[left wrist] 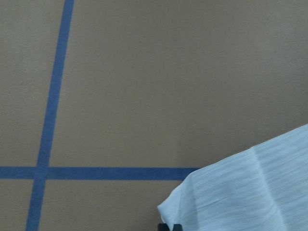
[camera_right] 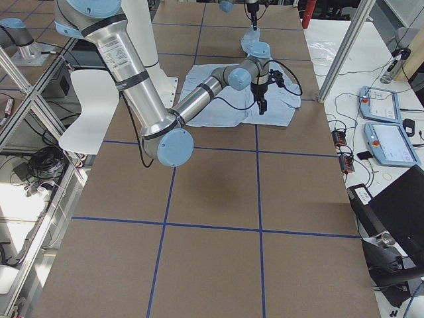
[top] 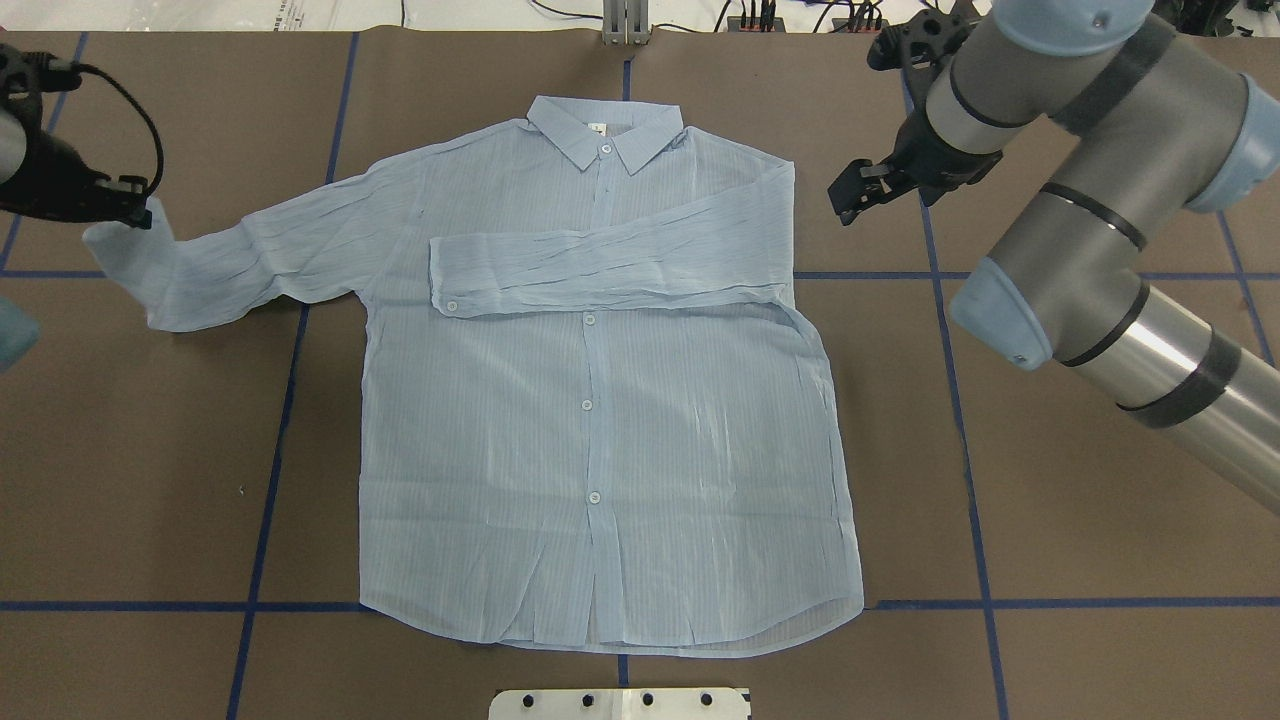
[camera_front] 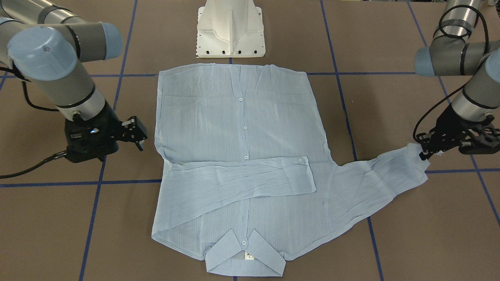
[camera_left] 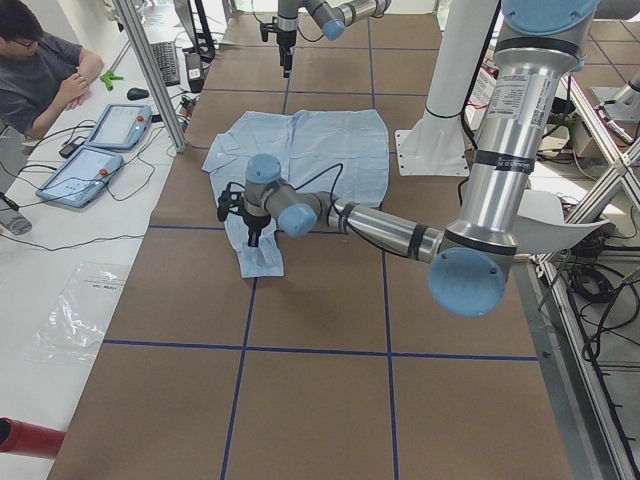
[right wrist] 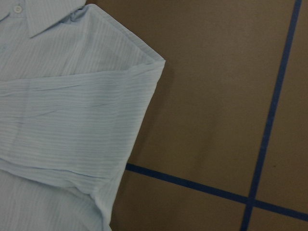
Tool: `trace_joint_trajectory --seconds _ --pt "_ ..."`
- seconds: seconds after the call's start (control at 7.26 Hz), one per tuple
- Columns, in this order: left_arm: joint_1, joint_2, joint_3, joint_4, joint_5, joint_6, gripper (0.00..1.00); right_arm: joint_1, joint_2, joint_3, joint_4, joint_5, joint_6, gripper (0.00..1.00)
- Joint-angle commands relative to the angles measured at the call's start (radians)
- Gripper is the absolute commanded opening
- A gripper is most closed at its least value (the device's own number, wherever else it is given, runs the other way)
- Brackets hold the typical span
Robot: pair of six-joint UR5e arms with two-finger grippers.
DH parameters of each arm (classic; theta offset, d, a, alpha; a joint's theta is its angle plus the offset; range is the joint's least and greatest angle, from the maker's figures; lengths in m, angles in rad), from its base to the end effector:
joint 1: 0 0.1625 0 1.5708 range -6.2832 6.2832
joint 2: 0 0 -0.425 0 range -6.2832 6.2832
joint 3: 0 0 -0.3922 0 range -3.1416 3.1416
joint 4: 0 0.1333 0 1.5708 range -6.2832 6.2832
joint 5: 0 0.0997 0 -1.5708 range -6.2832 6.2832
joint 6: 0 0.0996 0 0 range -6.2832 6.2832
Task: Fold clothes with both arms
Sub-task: 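Carry the other sleeve with the left gripper across the shirt front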
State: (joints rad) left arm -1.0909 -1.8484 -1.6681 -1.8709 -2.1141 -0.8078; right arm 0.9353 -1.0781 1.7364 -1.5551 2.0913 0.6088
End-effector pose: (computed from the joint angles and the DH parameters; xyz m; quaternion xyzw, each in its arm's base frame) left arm 0.2102 -0.5811 0.4319 0.1031 0.3940 -0.0607 0.9113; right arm -0.3143 -0.5673 0.3023 0.1181 -0.3836 -0.0973 0.9108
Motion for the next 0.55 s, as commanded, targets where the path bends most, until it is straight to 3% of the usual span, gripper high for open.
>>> trace_joint_trajectory --seconds 0.0,0.41 --pt "0.002 -0.202 -0.077 0.327 -0.004 -0.077 0.0 0.101 -0.112 0.012 0.0 0.05 -0.191 1.0" --pt "0.042 -0.357 -0.093 0.342 -0.062 -0.413 0.0 0.213 -0.173 -0.027 -0.002 0.094 -0.337 1.0"
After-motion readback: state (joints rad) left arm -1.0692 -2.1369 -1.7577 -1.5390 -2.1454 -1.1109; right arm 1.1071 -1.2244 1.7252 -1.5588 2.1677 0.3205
